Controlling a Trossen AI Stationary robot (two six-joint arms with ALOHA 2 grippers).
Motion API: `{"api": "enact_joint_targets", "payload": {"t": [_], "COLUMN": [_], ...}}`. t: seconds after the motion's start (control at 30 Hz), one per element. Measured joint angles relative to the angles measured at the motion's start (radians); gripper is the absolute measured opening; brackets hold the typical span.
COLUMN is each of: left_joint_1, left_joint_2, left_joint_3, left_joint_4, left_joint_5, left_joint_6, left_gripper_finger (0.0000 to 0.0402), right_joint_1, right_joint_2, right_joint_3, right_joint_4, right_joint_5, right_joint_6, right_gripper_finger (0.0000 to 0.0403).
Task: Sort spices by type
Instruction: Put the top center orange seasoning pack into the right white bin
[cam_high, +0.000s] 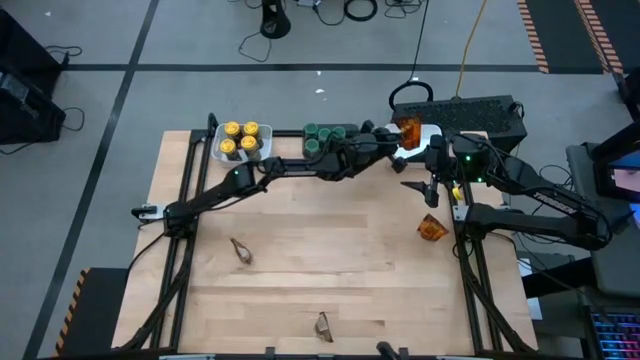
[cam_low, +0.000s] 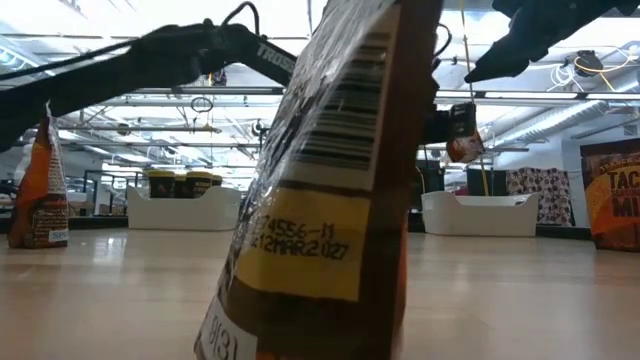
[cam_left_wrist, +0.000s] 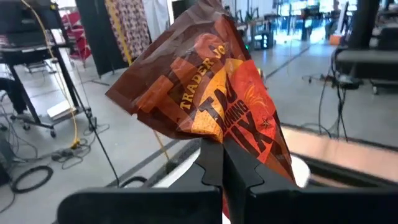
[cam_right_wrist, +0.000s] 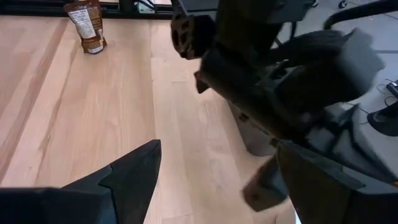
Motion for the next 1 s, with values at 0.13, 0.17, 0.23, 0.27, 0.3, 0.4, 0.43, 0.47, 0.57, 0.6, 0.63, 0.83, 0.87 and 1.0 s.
{"api": "enact_joint_targets", "payload": {"t": [0.13, 0.17, 0.23, 0.27, 0.3, 0.4, 0.43, 0.47, 0.57, 0.6, 0.63, 0.83, 0.87, 1.0], "left_joint_1": [0.023, 0.03, 0.044, 0.05, 0.056, 0.071, 0.075, 0.076, 0.076, 0.075, 0.074, 0.072, 0.072, 0.072], "left_joint_2": [0.052, 0.057, 0.067, 0.067, 0.068, 0.082, 0.087, 0.096, 0.1, 0.1, 0.101, 0.106, 0.106, 0.106], "left_joint_3": [0.062, 0.066, 0.071, 0.071, 0.071, 0.073, 0.073, 0.073, 0.073, 0.073, 0.073, 0.072, 0.072, 0.072], "left_joint_4": [-0.04, -0.071, -0.09, -0.108, -0.123, -0.135, -0.142, -0.134, -0.136, -0.135, -0.132, -0.125, -0.124, -0.127], "left_joint_5": [-0.022, -0.022, -0.011, -0.002, 0.008, 0.047, 0.056, 0.057, 0.058, 0.06, 0.061, 0.056, 0.056, 0.055], "left_joint_6": [-0.078, -0.108, -0.15, -0.166, -0.185, -0.231, -0.236, -0.236, -0.236, -0.235, -0.231, -0.207, -0.207, -0.208], "left_gripper_finger": [0.0001, 0.0001, 0.0001, 0.0001, 0.0001, 0.0001, 0.0001, 0.0001, 0.0001, 0.0001, 0.0001, 0.0007, 0.0007, 0.0008], "right_joint_1": [0.0, 0.0, 0.0, 0.0, 0.0, 0.0, 0.0, 0.0, 0.0, 0.0, 0.0, 0.0, 0.0, 0.0], "right_joint_2": [0.0, 0.0, 0.0, 0.0, 0.0, 0.0, 0.0, 0.001, 0.001, 0.001, 0.001, 0.001, 0.002, 0.002], "right_joint_3": [0.0, 0.0, 0.0, 0.0, 0.0, 0.0, 0.001, 0.001, 0.001, 0.001, 0.001, 0.001, 0.001, 0.001], "right_joint_4": [-0.002, -0.001, -0.001, -0.001, -0.001, 0.001, 0.001, 0.001, 0.001, 0.001, 0.001, 0.0, -0.002, -0.004], "right_joint_5": [0.0, 0.0, -0.001, -0.001, -0.001, -0.002, -0.002, -0.002, -0.002, -0.002, -0.002, -0.002, -0.002, -0.002], "right_joint_6": [-0.005, -0.005, -0.005, -0.005, -0.005, -0.005, -0.006, -0.007, -0.007, -0.008, -0.008, -0.008, -0.008, -0.008], "right_gripper_finger": [0.0302, 0.0302, 0.0302, 0.0302, 0.0302, 0.0302, 0.0302, 0.0302, 0.0302, 0.0302, 0.0302, 0.0302, 0.0302, 0.0302]}}
